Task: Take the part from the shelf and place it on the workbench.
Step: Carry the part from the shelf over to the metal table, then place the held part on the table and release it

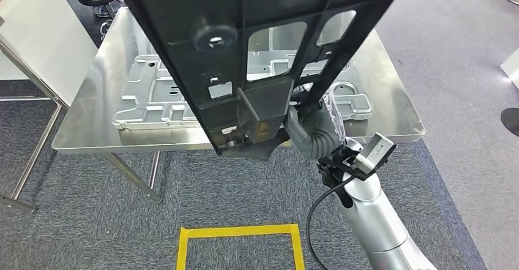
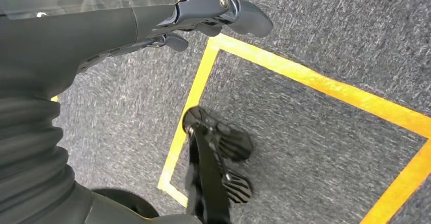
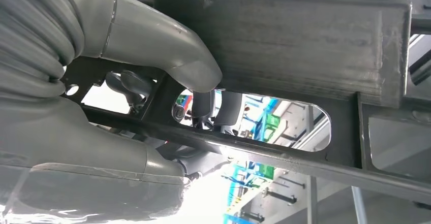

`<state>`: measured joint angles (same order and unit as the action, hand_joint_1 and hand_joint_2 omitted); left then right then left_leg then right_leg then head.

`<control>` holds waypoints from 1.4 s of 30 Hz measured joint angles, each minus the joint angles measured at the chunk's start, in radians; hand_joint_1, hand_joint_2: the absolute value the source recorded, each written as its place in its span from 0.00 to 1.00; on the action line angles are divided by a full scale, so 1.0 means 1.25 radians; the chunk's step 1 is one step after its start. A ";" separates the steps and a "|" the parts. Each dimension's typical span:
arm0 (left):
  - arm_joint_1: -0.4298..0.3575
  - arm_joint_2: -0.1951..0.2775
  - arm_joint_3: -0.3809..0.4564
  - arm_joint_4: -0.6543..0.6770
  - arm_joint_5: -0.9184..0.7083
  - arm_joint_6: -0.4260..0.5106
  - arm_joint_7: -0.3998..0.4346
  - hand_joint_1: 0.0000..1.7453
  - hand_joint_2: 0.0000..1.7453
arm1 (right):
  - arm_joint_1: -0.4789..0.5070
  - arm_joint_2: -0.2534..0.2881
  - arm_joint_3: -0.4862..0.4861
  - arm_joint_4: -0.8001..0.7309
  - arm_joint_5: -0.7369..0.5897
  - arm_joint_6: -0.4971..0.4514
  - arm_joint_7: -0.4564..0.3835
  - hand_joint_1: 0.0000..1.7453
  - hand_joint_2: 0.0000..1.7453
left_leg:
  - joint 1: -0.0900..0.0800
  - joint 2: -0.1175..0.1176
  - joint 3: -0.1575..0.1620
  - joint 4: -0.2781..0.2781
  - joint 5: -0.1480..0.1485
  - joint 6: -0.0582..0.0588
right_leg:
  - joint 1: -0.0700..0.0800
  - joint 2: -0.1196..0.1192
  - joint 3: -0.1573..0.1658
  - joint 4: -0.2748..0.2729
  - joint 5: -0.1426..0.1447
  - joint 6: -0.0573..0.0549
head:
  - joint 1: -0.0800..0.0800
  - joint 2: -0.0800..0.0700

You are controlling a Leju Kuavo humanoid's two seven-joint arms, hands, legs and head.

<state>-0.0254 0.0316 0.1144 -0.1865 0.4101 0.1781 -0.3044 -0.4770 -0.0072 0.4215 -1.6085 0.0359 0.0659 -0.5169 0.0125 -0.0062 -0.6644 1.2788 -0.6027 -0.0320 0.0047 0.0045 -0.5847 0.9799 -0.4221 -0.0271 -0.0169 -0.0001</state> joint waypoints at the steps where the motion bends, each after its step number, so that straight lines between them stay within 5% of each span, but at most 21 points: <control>1: 0.002 0.000 0.001 0.000 0.000 0.000 0.000 0.00 1.00 | 0.000 0.000 0.000 0.001 0.000 0.000 0.000 1.00 1.00 | 0.000 0.000 -0.010 -0.006 0.010 0.000 | 0.000 0.001 0.007 0.001 -0.006 0.000 | 0.000 0.000; 4: 0.005 0.001 0.004 0.000 0.000 0.000 0.002 0.00 1.00 | 0.000 0.000 0.000 0.003 0.000 0.000 -0.001 1.00 1.00 | 0.000 0.001 0.020 -0.144 0.115 0.004 | 0.000 0.003 0.029 0.009 -0.028 0.006 | 0.000 0.000; 6: 0.004 0.001 0.006 0.000 -0.001 0.000 0.002 0.00 1.00 | 0.000 0.000 0.000 0.003 0.000 0.000 -0.002 1.00 1.00 | -0.003 0.002 0.036 -0.202 0.143 0.012 | 0.002 0.003 0.032 0.014 -0.039 0.015 | 0.000 0.000; 11: 0.003 0.001 0.007 0.000 -0.002 0.000 0.003 0.00 1.00 | -0.003 0.000 -0.003 0.003 0.001 -0.001 -0.005 1.00 1.00 | 0.000 0.001 0.050 -0.215 0.140 0.034 | 0.002 0.001 0.020 0.050 -0.070 0.037 | 0.002 0.000; 14: 0.001 0.000 0.007 0.000 -0.002 -0.001 0.002 0.00 1.00 | -0.002 0.000 -0.007 0.003 0.001 -0.001 -0.009 1.00 1.00 | -0.001 0.001 0.061 -0.217 0.130 0.043 | -0.004 0.001 -0.072 0.204 -0.125 0.048 | 0.005 0.000; 16: 0.001 0.000 0.007 0.000 -0.002 0.000 0.002 0.00 1.00 | 0.001 0.000 -0.009 0.005 0.001 -0.001 -0.010 1.00 1.00 | -0.002 0.000 0.072 -0.217 0.120 0.043 | -0.007 0.001 -0.118 0.255 -0.115 0.050 | 0.005 0.000; 19: 0.002 0.000 0.008 0.000 -0.002 0.000 0.002 0.00 1.00 | 0.001 0.000 -0.012 0.006 0.001 0.000 -0.011 1.00 1.00 | -0.003 -0.002 0.097 -0.218 0.100 0.040 | -0.005 0.001 -0.078 0.122 -0.010 0.039 | 0.005 0.000; 21: 0.001 -0.001 0.008 0.000 -0.003 0.001 0.002 0.00 1.00 | -0.002 0.000 -0.015 0.006 0.001 0.000 -0.012 1.00 1.00 | -0.004 -0.002 0.105 -0.218 0.091 0.034 | 0.001 -0.001 -0.046 0.039 0.024 0.027 | 0.002 0.000; 23: -0.001 -0.001 0.008 0.000 -0.003 0.001 0.002 0.00 1.00 | -0.004 0.000 -0.016 0.005 0.001 0.000 -0.012 1.00 1.00 | -0.003 -0.002 0.108 -0.222 0.086 0.026 | 0.007 0.000 -0.040 0.020 0.020 0.017 | 0.000 0.000; 26: -0.003 -0.001 0.008 0.000 -0.006 0.001 0.001 0.00 1.00 | -0.005 0.001 -0.016 0.002 0.001 0.000 -0.012 1.00 1.00 | -0.003 0.000 0.108 -0.203 0.067 0.015 | -0.002 0.000 -0.018 0.000 0.014 0.008 | -0.001 0.000; 29: -0.002 0.002 0.008 0.000 -0.008 0.001 -0.001 0.00 1.00 | -0.005 0.003 -0.017 0.001 0.000 0.000 -0.014 1.00 1.00 | 0.000 0.000 0.029 -0.059 0.013 0.006 | -0.004 -0.002 0.004 -0.009 0.003 0.002 | -0.003 0.000; 31: -0.001 0.004 0.008 0.000 -0.008 0.001 0.000 0.00 1.00 | -0.001 0.003 -0.017 0.002 -0.001 0.001 -0.013 1.00 1.00 | 0.001 0.001 -0.022 0.005 0.015 0.001 | -0.005 -0.002 0.015 -0.007 -0.008 0.003 | -0.003 0.000; 32: 0.001 0.004 0.008 0.000 -0.008 0.001 0.000 0.00 1.00 | 0.000 0.003 -0.017 0.002 -0.001 0.001 -0.013 1.00 1.00 | 0.002 0.001 -0.026 -0.008 0.041 -0.001 | -0.006 -0.001 0.022 -0.005 -0.015 0.004 | -0.003 0.000; 34: 0.003 0.006 0.008 0.000 -0.008 0.001 0.000 0.00 1.00 | 0.000 0.003 -0.017 0.002 -0.001 0.001 -0.014 1.00 1.00 | 0.005 0.001 0.004 -0.108 0.115 -0.002 | -0.008 0.001 0.037 0.000 -0.030 0.010 | -0.003 0.000; 36: 0.002 0.007 0.009 0.000 -0.008 0.001 0.000 0.00 1.00 | -0.001 0.003 -0.017 0.002 -0.001 0.001 -0.014 1.00 1.00 | 0.004 0.001 0.037 -0.191 0.150 0.003 | -0.005 0.002 0.042 0.008 -0.043 0.018 | -0.003 0.000; 40: 0.000 0.007 0.009 0.000 -0.008 0.001 -0.002 0.00 1.00 | -0.003 0.003 -0.020 0.000 -0.007 0.001 -0.019 1.00 1.00 | 0.002 -0.001 0.047 -0.212 0.139 0.025 | -0.005 0.002 0.041 0.015 -0.056 0.035 | -0.001 0.000; 42: 0.001 0.007 0.010 0.000 -0.007 0.001 -0.003 0.00 1.00 | -0.006 0.003 -0.027 -0.002 -0.013 0.001 -0.024 1.00 1.00 | 0.004 0.000 0.055 -0.216 0.136 0.034 | -0.007 0.001 0.018 0.067 -0.082 0.044 | 0.002 0.000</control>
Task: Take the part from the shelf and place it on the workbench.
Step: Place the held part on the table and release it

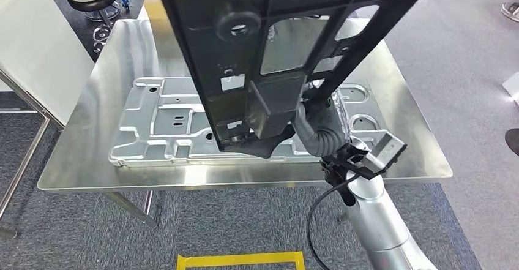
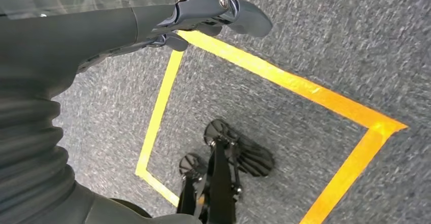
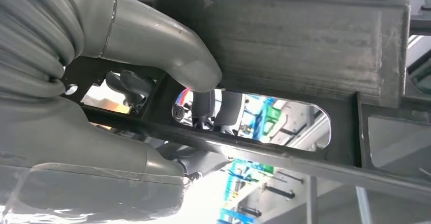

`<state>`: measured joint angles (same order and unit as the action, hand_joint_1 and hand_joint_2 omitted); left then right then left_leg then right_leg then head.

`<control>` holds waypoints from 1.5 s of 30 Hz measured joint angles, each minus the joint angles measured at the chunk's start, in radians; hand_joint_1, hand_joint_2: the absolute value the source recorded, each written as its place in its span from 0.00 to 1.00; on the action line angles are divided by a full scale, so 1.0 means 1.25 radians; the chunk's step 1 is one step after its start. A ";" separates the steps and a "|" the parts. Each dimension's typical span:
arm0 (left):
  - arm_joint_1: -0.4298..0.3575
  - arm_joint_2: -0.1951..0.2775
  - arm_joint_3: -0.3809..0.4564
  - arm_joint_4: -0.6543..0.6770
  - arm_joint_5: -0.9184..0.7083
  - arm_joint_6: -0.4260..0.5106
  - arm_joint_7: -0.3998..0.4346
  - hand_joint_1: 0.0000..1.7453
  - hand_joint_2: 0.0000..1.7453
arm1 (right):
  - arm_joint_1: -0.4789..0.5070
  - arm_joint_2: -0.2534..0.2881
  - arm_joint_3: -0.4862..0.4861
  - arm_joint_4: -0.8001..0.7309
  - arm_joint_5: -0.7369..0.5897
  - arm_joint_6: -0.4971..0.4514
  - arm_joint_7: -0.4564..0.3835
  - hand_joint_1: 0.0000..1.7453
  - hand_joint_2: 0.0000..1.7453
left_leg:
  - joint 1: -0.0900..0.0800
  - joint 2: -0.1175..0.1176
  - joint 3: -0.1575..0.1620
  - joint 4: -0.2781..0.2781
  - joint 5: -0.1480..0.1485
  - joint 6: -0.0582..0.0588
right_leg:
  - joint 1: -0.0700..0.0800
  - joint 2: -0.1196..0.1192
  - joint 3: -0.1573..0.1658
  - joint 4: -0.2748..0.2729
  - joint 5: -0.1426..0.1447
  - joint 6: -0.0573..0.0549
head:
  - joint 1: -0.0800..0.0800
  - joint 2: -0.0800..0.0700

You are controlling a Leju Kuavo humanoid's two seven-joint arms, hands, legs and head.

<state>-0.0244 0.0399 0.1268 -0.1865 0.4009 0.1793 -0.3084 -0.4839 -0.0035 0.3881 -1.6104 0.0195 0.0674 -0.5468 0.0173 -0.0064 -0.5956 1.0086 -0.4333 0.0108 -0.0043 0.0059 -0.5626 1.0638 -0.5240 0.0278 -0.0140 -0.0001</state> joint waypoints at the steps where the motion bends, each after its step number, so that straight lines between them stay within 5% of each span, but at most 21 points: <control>1: 0.000 0.000 0.001 0.000 0.000 0.000 0.000 0.00 1.00 | 0.000 0.000 -0.004 -0.001 -0.003 0.000 -0.003 1.00 1.00 | 0.000 0.000 0.003 -0.001 -0.003 0.003 | -0.001 -0.001 -0.029 0.052 -0.020 0.003 | 0.002 0.000; 3: 0.000 0.000 0.003 0.000 0.002 0.000 0.000 0.00 1.00 | 0.003 -0.001 -0.011 -0.001 -0.008 0.001 -0.008 1.00 1.00 | -0.001 0.000 0.009 -0.001 -0.010 0.007 | -0.002 -0.001 -0.100 0.164 -0.052 0.006 | 0.003 0.000; 5: 0.001 0.000 0.004 0.000 0.004 0.000 0.000 0.00 1.00 | 0.007 -0.003 -0.015 -0.001 -0.011 0.001 -0.010 1.00 1.00 | -0.002 -0.001 0.020 -0.001 -0.019 0.007 | -0.002 -0.001 -0.135 0.190 -0.030 0.004 | 0.003 0.000; 7: 0.002 0.000 0.005 0.000 0.005 0.000 0.000 0.00 1.00 | 0.009 -0.005 -0.018 -0.002 -0.012 0.000 -0.012 1.00 1.00 | -0.004 -0.002 0.037 -0.001 -0.030 0.005 | 0.000 -0.001 -0.107 0.094 0.047 -0.005 | 0.003 0.000; 9: 0.002 -0.001 0.007 0.000 0.006 0.000 0.000 0.00 1.00 | 0.009 -0.006 -0.024 -0.007 -0.012 -0.003 -0.017 1.00 1.00 | -0.008 -0.002 0.050 -0.001 -0.042 0.000 | 0.006 -0.002 -0.064 -0.010 0.096 -0.017 | 0.003 0.000; 13: 0.001 -0.001 0.009 0.000 0.001 -0.001 0.000 0.00 1.00 | 0.020 -0.012 -0.046 -0.039 0.001 -0.029 -0.020 1.00 1.00 | -0.008 -0.001 0.061 -0.005 -0.055 -0.015 | 0.009 -0.002 -0.043 -0.051 0.092 -0.030 | 0.002 0.000; 15: 0.001 0.000 0.009 0.000 -0.004 -0.002 0.000 0.00 1.00 | 0.030 -0.018 -0.066 -0.063 0.012 -0.041 -0.016 1.00 1.00 | -0.008 0.000 0.049 0.031 -0.075 -0.022 | 0.004 -0.001 -0.030 -0.063 0.090 -0.036 | 0.000 0.000; 19: 0.004 0.002 0.009 0.000 -0.008 -0.002 0.001 0.00 1.00 | 0.046 -0.033 -0.098 -0.084 0.023 -0.045 -0.010 1.00 1.00 | -0.004 0.001 -0.062 0.216 -0.132 -0.032 | 0.002 -0.002 -0.010 -0.066 0.077 -0.042 | -0.001 0.000; 21: 0.006 0.002 0.010 0.000 -0.008 -0.002 0.000 0.00 1.00 | 0.052 -0.040 -0.108 -0.086 0.043 -0.051 -0.005 1.00 1.00 | -0.002 0.001 -0.071 0.196 -0.091 -0.035 | 0.001 -0.001 0.002 -0.064 0.067 -0.039 | -0.002 0.000; 24: 0.006 0.005 0.011 0.000 -0.008 0.001 0.001 0.00 1.00 | 0.049 -0.054 -0.125 -0.085 0.133 -0.096 0.014 1.00 1.00 | -0.002 0.001 -0.018 0.047 -0.004 -0.029 | 0.002 0.002 0.015 -0.054 0.049 -0.029 | -0.002 0.000; 30: 0.004 0.005 0.018 0.000 -0.011 0.009 0.004 0.00 1.00 | 0.010 -0.093 -0.126 -0.020 0.612 -0.231 0.185 1.00 1.00 | -0.003 0.000 0.000 0.000 0.005 0.001 | 0.000 0.001 0.003 -0.021 0.020 -0.004 | 0.004 0.000; 34: 0.001 0.004 0.018 0.000 -0.019 0.008 0.005 0.00 1.00 | -0.059 -0.098 -0.065 0.118 0.900 -0.213 0.340 1.00 1.00 | -0.003 0.001 0.000 -0.003 0.005 0.006 | -0.006 0.000 -0.100 0.172 -0.057 0.007 | 0.009 0.000; 36: -0.001 0.004 0.018 0.000 -0.023 0.007 0.007 0.00 1.00 | -0.092 -0.093 -0.021 0.190 0.986 -0.202 0.391 1.00 1.00 | -0.003 -0.001 0.001 -0.002 0.004 0.006 | -0.007 -0.001 -0.107 0.166 -0.029 0.005 | 0.009 0.000; 39: -0.002 0.002 0.019 0.000 -0.026 0.004 0.012 0.00 1.00 | -0.147 -0.074 0.043 0.295 1.065 -0.190 0.437 1.00 1.00 | -0.004 -0.003 0.003 -0.001 0.002 0.000 | -0.004 -0.001 -0.042 0.003 0.058 -0.006 | 0.009 0.000; 41: -0.003 0.000 0.019 0.000 -0.027 0.003 0.014 0.00 1.00 | -0.174 -0.054 0.079 0.356 1.086 -0.176 0.450 1.00 1.00 | -0.005 -0.003 0.001 -0.001 0.002 -0.008 | 0.002 -0.001 -0.024 -0.046 0.072 -0.014 | 0.009 0.000; 45: -0.003 -0.002 0.020 0.000 -0.033 -0.001 0.016 0.00 1.00 | -0.203 -0.007 0.130 0.456 1.102 -0.156 0.461 1.00 1.00 | -0.004 -0.002 -0.005 0.014 -0.010 -0.026 | 0.000 -0.001 -0.018 -0.058 0.076 -0.031 | 0.008 0.000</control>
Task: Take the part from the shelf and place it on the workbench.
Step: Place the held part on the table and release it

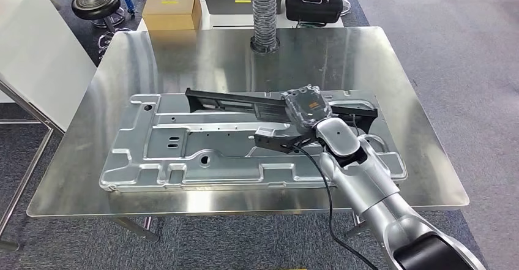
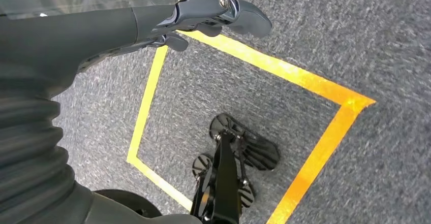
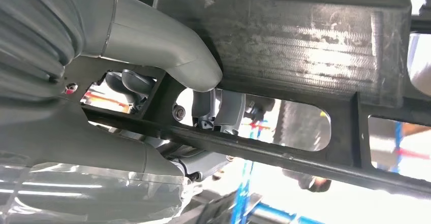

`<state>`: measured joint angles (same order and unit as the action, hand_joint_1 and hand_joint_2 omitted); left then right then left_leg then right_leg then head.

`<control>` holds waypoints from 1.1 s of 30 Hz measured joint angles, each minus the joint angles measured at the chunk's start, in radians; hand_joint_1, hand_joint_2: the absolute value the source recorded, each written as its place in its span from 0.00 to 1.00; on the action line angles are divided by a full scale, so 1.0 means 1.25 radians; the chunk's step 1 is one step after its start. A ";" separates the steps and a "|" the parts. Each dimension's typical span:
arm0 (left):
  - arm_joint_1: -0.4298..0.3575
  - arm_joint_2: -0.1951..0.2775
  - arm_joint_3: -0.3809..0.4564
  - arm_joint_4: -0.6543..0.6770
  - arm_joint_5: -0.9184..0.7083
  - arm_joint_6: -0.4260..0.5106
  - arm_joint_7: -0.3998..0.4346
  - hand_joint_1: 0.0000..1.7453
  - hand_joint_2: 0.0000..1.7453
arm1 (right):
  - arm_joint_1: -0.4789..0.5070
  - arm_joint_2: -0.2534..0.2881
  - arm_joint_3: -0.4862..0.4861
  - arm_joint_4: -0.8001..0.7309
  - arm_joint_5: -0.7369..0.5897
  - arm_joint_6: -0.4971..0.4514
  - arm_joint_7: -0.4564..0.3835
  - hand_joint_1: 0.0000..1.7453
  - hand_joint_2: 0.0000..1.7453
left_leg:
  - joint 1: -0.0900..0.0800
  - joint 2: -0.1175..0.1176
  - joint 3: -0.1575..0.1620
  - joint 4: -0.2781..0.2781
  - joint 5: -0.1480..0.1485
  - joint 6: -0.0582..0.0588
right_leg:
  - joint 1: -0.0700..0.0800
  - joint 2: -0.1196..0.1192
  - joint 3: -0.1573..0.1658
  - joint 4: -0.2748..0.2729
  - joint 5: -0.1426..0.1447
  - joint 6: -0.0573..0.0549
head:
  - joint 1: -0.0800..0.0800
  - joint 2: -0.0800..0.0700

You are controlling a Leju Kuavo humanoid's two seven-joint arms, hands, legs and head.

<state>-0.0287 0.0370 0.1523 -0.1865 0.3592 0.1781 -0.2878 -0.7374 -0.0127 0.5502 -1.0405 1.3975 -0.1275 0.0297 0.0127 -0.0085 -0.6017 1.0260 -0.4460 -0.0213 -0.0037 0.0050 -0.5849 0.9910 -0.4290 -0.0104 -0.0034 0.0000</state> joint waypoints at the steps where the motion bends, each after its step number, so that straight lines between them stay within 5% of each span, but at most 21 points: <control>1: 0.000 0.000 0.001 0.000 -0.002 -0.001 0.000 0.00 1.00 | -0.007 0.013 0.012 0.023 0.005 0.001 0.004 1.00 1.00 | 0.000 0.001 -0.013 0.030 -0.017 -0.003 | -0.002 0.000 0.003 -0.004 0.002 -0.004 | -0.001 0.000; 4: 0.000 0.000 0.002 0.000 -0.007 -0.004 -0.001 0.00 1.00 | -0.025 0.049 0.043 0.081 0.022 -0.003 0.017 1.00 1.00 | 0.001 0.001 -0.094 0.194 -0.085 -0.009 | 0.001 -0.001 0.007 -0.005 0.000 -0.012 | -0.001 0.000; 6: 0.002 0.000 0.003 0.000 -0.011 -0.006 -0.001 0.00 1.00 | -0.037 0.071 0.061 0.116 0.032 -0.009 0.024 1.00 1.00 | 0.001 0.002 -0.114 0.226 -0.079 -0.011 | 0.002 0.001 0.010 -0.004 -0.003 -0.014 | -0.001 0.000; 9: 0.002 0.001 0.003 0.000 -0.018 -0.008 -0.002 0.00 1.00 | -0.054 0.096 0.080 0.158 0.040 -0.023 0.031 1.00 1.00 | 0.001 0.003 -0.039 0.068 0.000 -0.006 | 0.003 0.004 0.015 0.003 -0.010 -0.009 | -0.002 0.000; 11: -0.001 0.001 0.003 0.000 -0.022 -0.013 -0.004 0.00 1.00 | -0.059 0.107 0.088 0.180 0.044 -0.033 0.034 1.00 1.00 | -0.001 0.003 -0.002 -0.007 0.021 0.002 | 0.006 0.005 0.015 0.008 -0.015 -0.002 | -0.001 0.000; 15: -0.001 0.000 0.003 0.000 -0.033 -0.024 -0.012 0.00 1.00 | -0.062 0.122 0.100 0.209 0.048 -0.061 0.031 1.00 1.00 | 0.000 0.003 -0.001 -0.016 0.025 0.018 | 0.006 0.005 0.009 0.018 -0.022 0.015 | -0.001 0.000; 18: -0.001 -0.001 0.003 0.000 -0.035 -0.027 -0.018 0.00 1.00 | -0.066 0.126 0.105 0.224 0.048 -0.074 0.028 1.00 1.00 | 0.003 0.003 -0.002 -0.019 0.029 0.026 | 0.002 0.002 -0.044 0.128 -0.085 0.026 | 0.003 0.000; 20: 0.000 -0.001 0.003 0.000 -0.039 -0.031 -0.029 0.00 1.00 | -0.066 0.128 0.108 0.238 0.048 -0.086 0.024 0.50 0.50 | 0.002 0.003 -0.004 -0.019 0.028 0.027 | 0.000 0.002 -0.095 0.226 -0.121 0.029 | 0.004 0.000; 22: 0.001 -0.001 0.003 0.000 -0.044 -0.035 -0.046 0.00 1.00 | -0.066 0.131 0.113 0.252 0.048 -0.100 0.018 0.00 0.00 | 0.002 0.003 -0.003 -0.019 0.028 0.027 | 0.000 0.001 -0.097 0.221 -0.097 0.026 | 0.004 0.000; 25: 0.000 -0.003 0.003 0.000 -0.049 -0.041 -0.063 0.00 1.00 | -0.067 0.139 0.119 0.272 0.045 -0.117 0.011 0.00 0.00 | -0.001 0.001 -0.002 -0.018 0.028 0.024 | 0.005 0.000 -0.022 0.057 -0.022 0.009 | 0.004 0.000; 28: 0.001 -0.007 0.003 0.000 -0.055 -0.048 -0.067 0.00 1.00 | -0.068 0.146 0.121 0.290 0.041 -0.132 0.006 0.00 0.00 | 0.000 0.000 -0.003 -0.020 0.027 0.011 | 0.013 -0.002 0.000 0.005 -0.007 -0.001 | 0.007 0.000; 30: 0.002 -0.007 0.002 0.000 -0.064 -0.052 -0.067 0.00 0.50 | -0.067 0.148 0.122 0.297 0.037 -0.133 0.006 0.00 0.00 | 0.000 0.001 -0.005 -0.016 0.024 0.003 | 0.009 -0.001 0.004 -0.005 0.001 -0.006 | 0.008 0.000; 32: 0.002 -0.007 0.000 0.000 -0.071 -0.056 -0.066 0.00 0.00 | -0.064 0.149 0.122 0.302 0.033 -0.133 0.006 0.00 0.00 | 0.000 0.002 -0.027 0.034 -0.008 -0.004 | 0.004 -0.002 0.010 -0.016 0.007 -0.011 | 0.007 0.000; 33: 0.003 -0.006 0.000 0.000 -0.073 -0.057 -0.064 0.00 0.00 | -0.062 0.149 0.122 0.304 0.031 -0.133 0.005 0.00 0.00 | 0.001 0.002 -0.049 0.084 -0.035 -0.007 | 0.004 -0.003 0.011 -0.017 0.007 -0.013 | 0.007 0.000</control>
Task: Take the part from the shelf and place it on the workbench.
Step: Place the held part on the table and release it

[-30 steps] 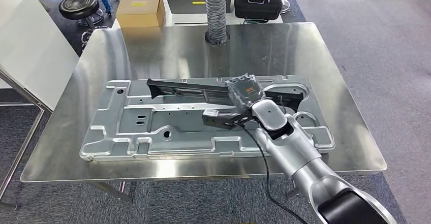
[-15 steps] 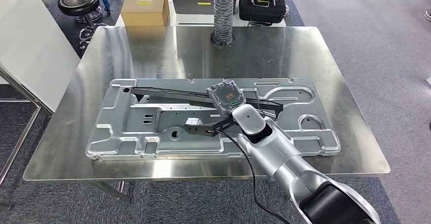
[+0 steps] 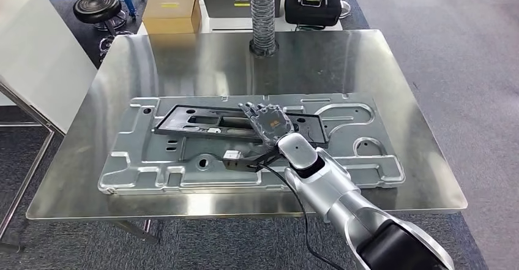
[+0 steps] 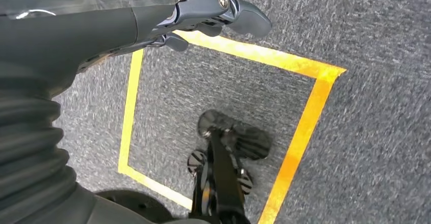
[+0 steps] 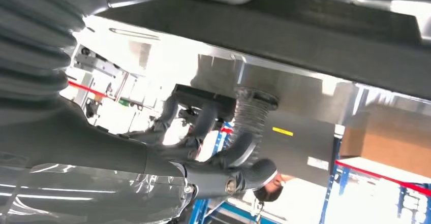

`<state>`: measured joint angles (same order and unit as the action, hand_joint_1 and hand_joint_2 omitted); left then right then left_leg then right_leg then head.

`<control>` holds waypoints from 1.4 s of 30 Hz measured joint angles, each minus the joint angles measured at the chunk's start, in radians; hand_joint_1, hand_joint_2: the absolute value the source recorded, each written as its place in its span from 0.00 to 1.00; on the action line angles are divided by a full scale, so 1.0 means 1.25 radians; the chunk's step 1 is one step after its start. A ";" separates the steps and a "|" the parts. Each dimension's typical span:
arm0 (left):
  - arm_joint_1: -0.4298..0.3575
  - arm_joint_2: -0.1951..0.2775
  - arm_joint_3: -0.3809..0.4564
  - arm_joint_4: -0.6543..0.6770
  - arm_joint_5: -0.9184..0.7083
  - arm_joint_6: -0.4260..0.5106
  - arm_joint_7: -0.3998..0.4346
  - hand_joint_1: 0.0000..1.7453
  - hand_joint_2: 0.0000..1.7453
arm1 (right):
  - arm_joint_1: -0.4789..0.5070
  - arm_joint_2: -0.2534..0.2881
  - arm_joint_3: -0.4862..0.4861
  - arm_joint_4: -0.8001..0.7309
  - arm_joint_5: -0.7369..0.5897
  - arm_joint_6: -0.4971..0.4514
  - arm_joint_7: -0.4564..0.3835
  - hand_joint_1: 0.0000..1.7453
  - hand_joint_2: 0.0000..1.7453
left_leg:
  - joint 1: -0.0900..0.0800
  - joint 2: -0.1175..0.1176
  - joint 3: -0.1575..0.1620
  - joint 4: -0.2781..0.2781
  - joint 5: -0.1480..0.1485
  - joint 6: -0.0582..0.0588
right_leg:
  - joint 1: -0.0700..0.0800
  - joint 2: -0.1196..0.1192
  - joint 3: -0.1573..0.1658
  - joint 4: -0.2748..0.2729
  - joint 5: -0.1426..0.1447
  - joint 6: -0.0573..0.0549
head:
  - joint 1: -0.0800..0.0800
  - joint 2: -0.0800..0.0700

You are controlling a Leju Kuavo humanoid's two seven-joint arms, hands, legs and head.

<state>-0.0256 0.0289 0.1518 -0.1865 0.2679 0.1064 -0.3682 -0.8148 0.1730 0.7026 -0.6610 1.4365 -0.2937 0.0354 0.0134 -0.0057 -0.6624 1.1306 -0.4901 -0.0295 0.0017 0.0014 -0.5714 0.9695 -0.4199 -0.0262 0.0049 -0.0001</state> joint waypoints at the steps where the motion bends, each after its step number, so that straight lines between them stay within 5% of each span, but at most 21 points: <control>1: 0.000 0.001 0.000 0.000 -0.002 0.000 0.002 0.00 0.00 | 0.004 0.000 0.000 0.002 -0.003 0.000 -0.002 0.00 0.00 | 0.000 0.000 -0.026 0.056 -0.026 -0.002 | 0.000 0.000 0.000 0.000 0.000 -0.001 | -0.001 0.000; 3: 0.001 0.001 -0.001 0.000 -0.003 0.002 0.006 0.00 0.00 | 0.014 -0.001 -0.001 0.005 -0.013 0.000 -0.011 0.00 0.00 | 0.001 0.000 -0.059 0.124 -0.045 -0.006 | 0.000 0.000 0.000 0.002 -0.003 -0.001 | 0.000 0.000; 4: 0.001 0.001 -0.001 0.000 -0.004 0.003 0.008 0.00 0.00 | 0.019 -0.001 -0.002 0.005 -0.019 0.000 -0.017 0.00 0.00 | 0.001 0.000 -0.053 0.112 -0.031 -0.007 | 0.000 0.001 0.000 0.005 -0.005 0.000 | 0.000 0.000; 6: 0.001 0.002 -0.001 0.000 -0.004 0.006 0.009 0.00 0.00 | 0.025 -0.001 -0.005 0.002 -0.033 0.001 -0.030 0.00 0.00 | 0.003 0.001 -0.002 0.009 0.022 -0.007 | -0.002 0.002 0.001 0.014 -0.013 0.005 | 0.000 0.000; 8: 0.000 0.002 -0.001 0.000 -0.004 0.007 0.010 0.00 0.00 | 0.027 -0.001 -0.010 -0.004 -0.049 0.002 -0.042 0.00 0.00 | 0.002 0.000 0.042 -0.078 0.049 -0.001 | 0.000 0.003 -0.001 0.025 -0.021 0.012 | -0.001 0.000; 13: 0.000 0.002 -0.001 0.000 -0.005 0.006 0.010 0.00 0.00 | 0.054 -0.002 -0.060 -0.061 -0.300 0.096 -0.196 0.00 0.00 | 0.000 -0.002 0.049 -0.093 0.049 0.024 | 0.000 0.004 -0.009 0.045 -0.038 0.029 | -0.001 0.000; 17: 0.001 0.002 0.004 0.000 -0.003 0.003 0.009 0.00 0.00 | 0.106 -0.017 -0.148 -0.202 -0.680 0.232 -0.320 0.00 0.00 | 0.001 -0.001 0.050 -0.094 0.047 0.035 | -0.005 0.003 -0.103 0.233 -0.123 0.043 | 0.001 0.000; 19: 0.002 0.002 0.009 0.000 -0.001 0.003 0.007 0.00 0.00 | 0.135 -0.030 -0.188 -0.280 -0.809 0.246 -0.347 0.00 0.00 | -0.001 -0.003 0.052 -0.093 0.045 0.037 | -0.004 0.003 -0.127 0.268 -0.118 0.041 | 0.002 0.000; 22: 0.004 0.001 0.021 0.000 0.009 0.006 -0.002 0.00 0.00 | 0.184 -0.050 -0.240 -0.417 -0.931 0.180 -0.419 0.00 0.00 | -0.007 -0.005 0.057 -0.093 0.043 0.037 | 0.004 0.002 -0.063 0.116 -0.035 0.018 | 0.001 0.000; 24: 0.006 -0.002 0.032 0.000 0.018 0.008 -0.011 0.00 0.00 | 0.228 -0.059 -0.273 -0.527 -0.980 0.099 -0.483 0.00 0.00 | -0.009 -0.006 0.058 -0.094 0.040 0.034 | 0.011 -0.001 -0.029 0.040 -0.010 0.004 | -0.001 0.000; 27: 0.009 -0.002 0.048 0.000 0.027 0.009 -0.026 0.00 0.00 | 0.313 -0.069 -0.314 -0.691 -0.971 -0.058 -0.555 0.00 0.00 | -0.009 -0.004 0.063 -0.097 0.036 0.024 | 0.011 -0.004 -0.019 0.022 -0.007 0.003 | -0.001 0.000; 29: 0.012 -0.003 0.058 0.000 0.028 0.011 -0.036 0.00 0.00 | 0.376 -0.077 -0.332 -0.800 -0.933 -0.181 -0.581 0.00 0.00 | -0.009 -0.002 0.057 -0.068 0.012 0.017 | 0.004 -0.005 -0.007 0.008 -0.004 0.002 | -0.001 0.000; 32: 0.015 -0.003 0.069 0.000 0.024 0.014 -0.041 0.00 0.00 | 0.464 -0.096 -0.346 -0.929 -0.873 -0.300 -0.587 0.00 0.00 | -0.004 0.000 -0.003 0.074 -0.066 0.008 | 0.002 -0.006 -0.001 0.003 -0.004 -0.001 | -0.002 0.000; 34: 0.017 -0.003 0.075 0.000 0.021 0.015 -0.040 0.00 0.00 | 0.523 -0.104 -0.362 -0.995 -0.842 -0.319 -0.587 0.00 0.00 | 0.000 0.000 -0.021 0.120 -0.078 0.002 | 0.002 -0.006 -0.002 0.008 -0.005 0.000 | -0.002 0.000; 38: 0.015 -0.001 0.083 0.000 0.015 0.014 -0.039 0.00 0.00 | 0.605 -0.108 -0.401 -1.079 -0.782 -0.323 -0.586 0.00 0.00 | 0.004 -0.001 0.073 -0.057 0.003 0.002 | -0.001 -0.001 -0.006 0.027 -0.014 0.011 | -0.001 0.000; 42: 0.012 0.001 0.091 0.000 0.011 0.015 -0.040 0.00 0.00 | 0.655 -0.100 -0.431 -1.128 -0.670 -0.322 -0.586 0.00 0.00 | -0.001 -0.002 0.086 -0.091 0.017 0.021 | 0.000 0.001 -0.010 0.034 -0.012 0.028 | -0.001 0.000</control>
<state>-0.0101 0.0300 0.2653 -0.1865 0.2820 0.1257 -0.4176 0.0038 0.0480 0.1640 -2.0708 0.5994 -0.6966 -0.6974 0.0126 -0.0088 -0.5548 1.0173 -0.4691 -0.0027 0.0011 0.0023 -0.5843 1.0119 -0.4350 0.0092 0.0037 -0.0002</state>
